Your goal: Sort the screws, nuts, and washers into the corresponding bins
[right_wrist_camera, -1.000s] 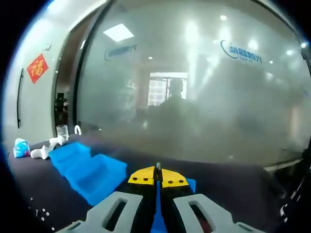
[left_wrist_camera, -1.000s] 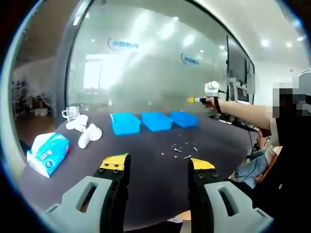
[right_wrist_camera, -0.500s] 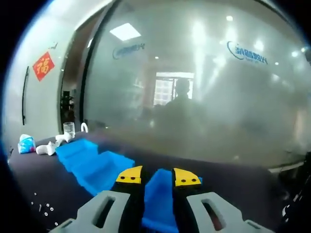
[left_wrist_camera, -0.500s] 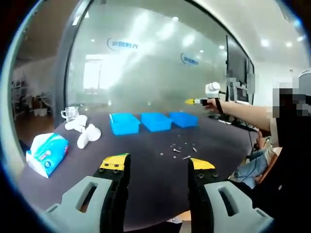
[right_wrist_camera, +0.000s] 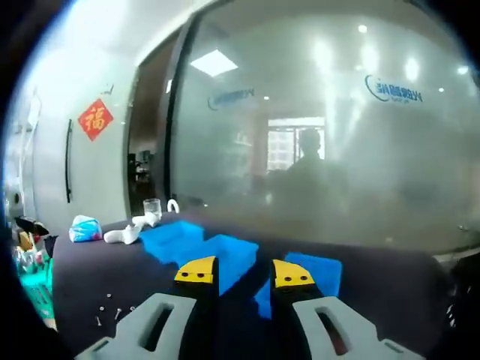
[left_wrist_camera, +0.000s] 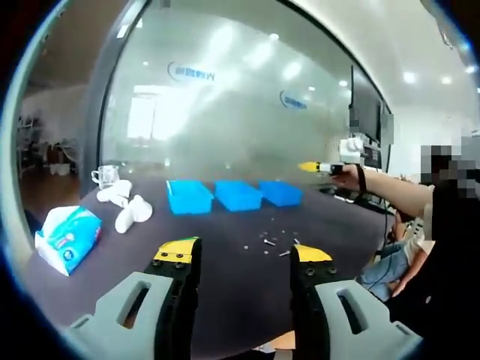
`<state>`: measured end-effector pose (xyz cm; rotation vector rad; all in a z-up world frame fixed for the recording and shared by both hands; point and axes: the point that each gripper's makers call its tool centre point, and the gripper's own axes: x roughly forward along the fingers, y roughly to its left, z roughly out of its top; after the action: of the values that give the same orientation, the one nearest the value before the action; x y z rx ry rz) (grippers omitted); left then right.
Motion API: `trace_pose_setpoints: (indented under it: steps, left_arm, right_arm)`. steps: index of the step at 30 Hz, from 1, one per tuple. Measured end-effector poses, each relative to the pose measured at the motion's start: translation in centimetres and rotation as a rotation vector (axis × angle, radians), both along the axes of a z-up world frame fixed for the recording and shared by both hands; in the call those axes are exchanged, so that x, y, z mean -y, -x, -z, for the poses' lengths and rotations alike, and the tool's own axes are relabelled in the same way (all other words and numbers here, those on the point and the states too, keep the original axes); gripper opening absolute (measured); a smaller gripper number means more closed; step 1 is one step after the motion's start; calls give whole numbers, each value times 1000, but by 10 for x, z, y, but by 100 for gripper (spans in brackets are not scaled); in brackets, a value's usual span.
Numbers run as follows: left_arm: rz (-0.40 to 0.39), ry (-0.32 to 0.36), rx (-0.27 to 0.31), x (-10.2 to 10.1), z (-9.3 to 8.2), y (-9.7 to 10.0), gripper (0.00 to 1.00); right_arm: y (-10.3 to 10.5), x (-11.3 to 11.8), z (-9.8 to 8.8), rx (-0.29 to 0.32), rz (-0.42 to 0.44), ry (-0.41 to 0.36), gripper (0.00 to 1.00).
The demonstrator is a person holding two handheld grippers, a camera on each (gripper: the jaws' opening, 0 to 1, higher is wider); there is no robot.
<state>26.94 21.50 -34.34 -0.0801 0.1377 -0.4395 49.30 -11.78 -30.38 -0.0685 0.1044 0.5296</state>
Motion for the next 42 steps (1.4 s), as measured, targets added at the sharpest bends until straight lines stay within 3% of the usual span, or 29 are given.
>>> trace_pose_setpoints:
  steps: [8, 18, 26, 28, 32, 38, 42]
  left_arm:
    - [0, 0, 4, 0, -2, -1, 43]
    - [6, 12, 2, 2, -2, -2, 43]
    - [15, 14, -5, 7, 2, -5, 43]
    - [15, 16, -6, 8, 2, -5, 43]
    - [16, 13, -8, 9, 3, -5, 43]
    - [27, 18, -11, 12, 4, -4, 43]
    - [36, 16, -19, 14, 7, -2, 43]
  right_arm:
    - [61, 1, 4, 66, -101, 42, 23]
    - [112, 40, 29, 33, -117, -8, 23]
    - [153, 55, 46, 5, -164, -3, 23]
    - [160, 59, 49, 0, -167, 3, 23]
    - [176, 62, 60, -66, -223, 23, 23]
    - [179, 65, 61, -103, -246, 60, 22]
    - [180, 55, 58, -120, -289, 80, 22]
